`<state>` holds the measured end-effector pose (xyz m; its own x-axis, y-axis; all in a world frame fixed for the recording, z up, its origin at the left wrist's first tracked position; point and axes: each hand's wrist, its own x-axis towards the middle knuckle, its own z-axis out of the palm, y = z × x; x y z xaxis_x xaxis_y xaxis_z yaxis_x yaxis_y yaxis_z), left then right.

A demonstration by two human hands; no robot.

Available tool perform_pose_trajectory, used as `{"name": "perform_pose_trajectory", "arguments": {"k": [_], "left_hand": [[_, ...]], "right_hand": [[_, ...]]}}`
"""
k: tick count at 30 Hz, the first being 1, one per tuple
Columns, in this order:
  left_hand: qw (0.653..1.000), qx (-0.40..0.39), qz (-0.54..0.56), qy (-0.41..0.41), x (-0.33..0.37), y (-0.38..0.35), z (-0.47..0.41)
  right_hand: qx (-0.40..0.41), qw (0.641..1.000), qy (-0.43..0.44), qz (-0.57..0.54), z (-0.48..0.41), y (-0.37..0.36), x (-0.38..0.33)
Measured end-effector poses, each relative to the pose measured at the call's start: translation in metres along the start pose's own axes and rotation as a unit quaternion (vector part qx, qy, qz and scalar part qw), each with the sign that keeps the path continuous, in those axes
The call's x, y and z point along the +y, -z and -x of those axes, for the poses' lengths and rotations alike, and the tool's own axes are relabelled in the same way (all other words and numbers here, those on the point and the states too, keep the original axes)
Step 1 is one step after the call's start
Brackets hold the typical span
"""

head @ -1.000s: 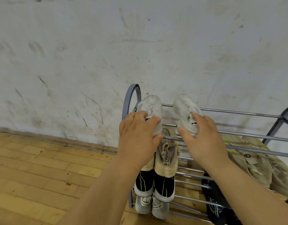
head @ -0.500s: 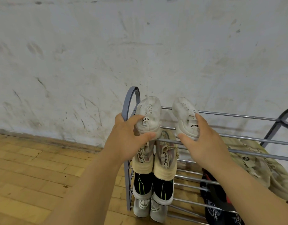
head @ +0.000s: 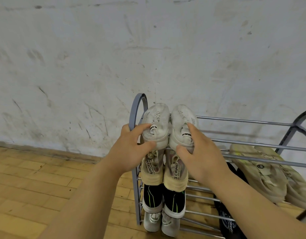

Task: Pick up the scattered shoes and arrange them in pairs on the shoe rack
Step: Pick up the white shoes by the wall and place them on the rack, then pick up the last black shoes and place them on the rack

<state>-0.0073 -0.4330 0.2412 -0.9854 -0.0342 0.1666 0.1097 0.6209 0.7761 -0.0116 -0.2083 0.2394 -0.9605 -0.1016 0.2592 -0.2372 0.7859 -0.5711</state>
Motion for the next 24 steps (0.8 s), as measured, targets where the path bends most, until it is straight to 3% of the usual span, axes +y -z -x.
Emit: {"name": "perform_pose_trajectory", "arguments": {"k": [12,15,18,20,22,24], "left_hand": [[0.999,0.040,-0.036,-0.004,0.012,0.006,0.014],[0.994,0.080,-0.069,-0.019,0.022,0.038,0.039],[0.991,0.118,-0.058,0.019,0.005,0.082,0.089],[0.987,0.137,-0.050,0.063,-0.026,0.111,0.142],[0.980,0.147,-0.052,0.125,-0.071,0.137,0.201],[0.962,0.159,-0.055,0.213,-0.121,0.157,0.267]], "right_hand": [[0.019,0.999,-0.011,0.027,0.008,0.013,-0.008],[0.079,0.994,0.067,0.018,0.025,0.019,-0.029],[0.105,0.976,0.189,0.003,0.053,0.012,-0.072],[0.032,0.968,0.247,0.023,0.072,-0.006,-0.114],[-0.122,0.949,0.285,0.059,0.090,-0.035,-0.160],[-0.284,0.898,0.315,0.116,0.108,-0.075,-0.208]]}}
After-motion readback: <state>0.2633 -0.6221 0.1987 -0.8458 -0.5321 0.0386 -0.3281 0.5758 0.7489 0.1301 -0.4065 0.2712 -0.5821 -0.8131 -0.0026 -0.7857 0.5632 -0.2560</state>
